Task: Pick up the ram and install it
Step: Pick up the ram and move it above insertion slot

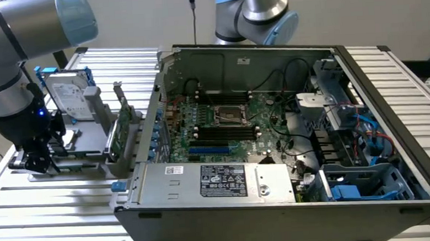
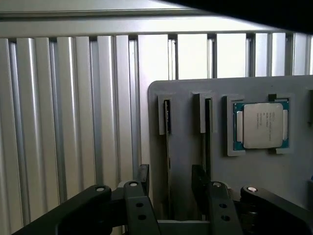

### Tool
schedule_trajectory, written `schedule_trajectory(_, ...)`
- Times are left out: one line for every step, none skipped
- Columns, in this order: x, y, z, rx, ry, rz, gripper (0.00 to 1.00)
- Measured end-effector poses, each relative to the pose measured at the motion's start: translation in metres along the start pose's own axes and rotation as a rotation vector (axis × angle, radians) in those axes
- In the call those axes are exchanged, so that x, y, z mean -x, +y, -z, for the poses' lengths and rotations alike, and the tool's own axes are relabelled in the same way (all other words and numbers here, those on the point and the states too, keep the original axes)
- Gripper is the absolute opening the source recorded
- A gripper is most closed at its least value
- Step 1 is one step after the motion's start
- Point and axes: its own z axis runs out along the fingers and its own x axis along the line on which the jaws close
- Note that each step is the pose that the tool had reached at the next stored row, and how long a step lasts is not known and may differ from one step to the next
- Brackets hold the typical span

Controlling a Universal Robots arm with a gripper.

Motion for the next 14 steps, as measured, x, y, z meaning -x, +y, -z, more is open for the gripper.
schedule_trajectory(-0.0008, -0.0001, -0.0011, 0.0001, -0.0028, 0.000, 0.48)
schedule_trajectory(-0.0016, -0.0001, -0.0022, 0.0002, -0.0054, 0.000, 0.48)
schedule_trajectory(-0.0023, -0.0002, -0.0031, 0.0003, -0.0075, 0.000, 0.48)
schedule_trajectory(-0.0028, -0.0002, -0.0041, 0.0003, -0.0095, 0.000, 0.48)
schedule_trajectory(-0.0031, -0.0002, -0.0050, 0.0003, -0.0116, 0.000, 0.48)
schedule_trajectory(-0.0034, -0.0003, -0.0057, 0.0003, -0.0136, 0.000, 0.48)
schedule_trajectory(-0.0035, -0.0005, -0.0064, 0.0003, -0.0153, 0.000, 0.48)
schedule_trajectory(-0.0036, -0.0006, -0.0070, 0.0004, -0.0169, 0.001, 0.48)
schedule_trajectory(-0.0037, -0.0008, -0.0075, 0.0006, -0.0186, 0.001, 0.48)
schedule_trajectory(-0.0038, -0.0009, -0.0081, 0.0007, -0.0199, 0.001, 0.48)
schedule_trajectory(-0.0038, -0.0013, -0.0086, 0.0007, -0.0211, 0.001, 0.48)
schedule_trajectory(-0.0037, -0.0016, -0.0091, 0.0008, -0.0218, 0.001, 0.48)
schedule_trajectory(-0.0037, -0.0019, -0.0096, 0.0008, -0.0219, 0.001, 0.48)
schedule_trajectory(-0.0037, -0.0023, -0.0101, 0.0008, -0.0221, 0.001, 0.48)
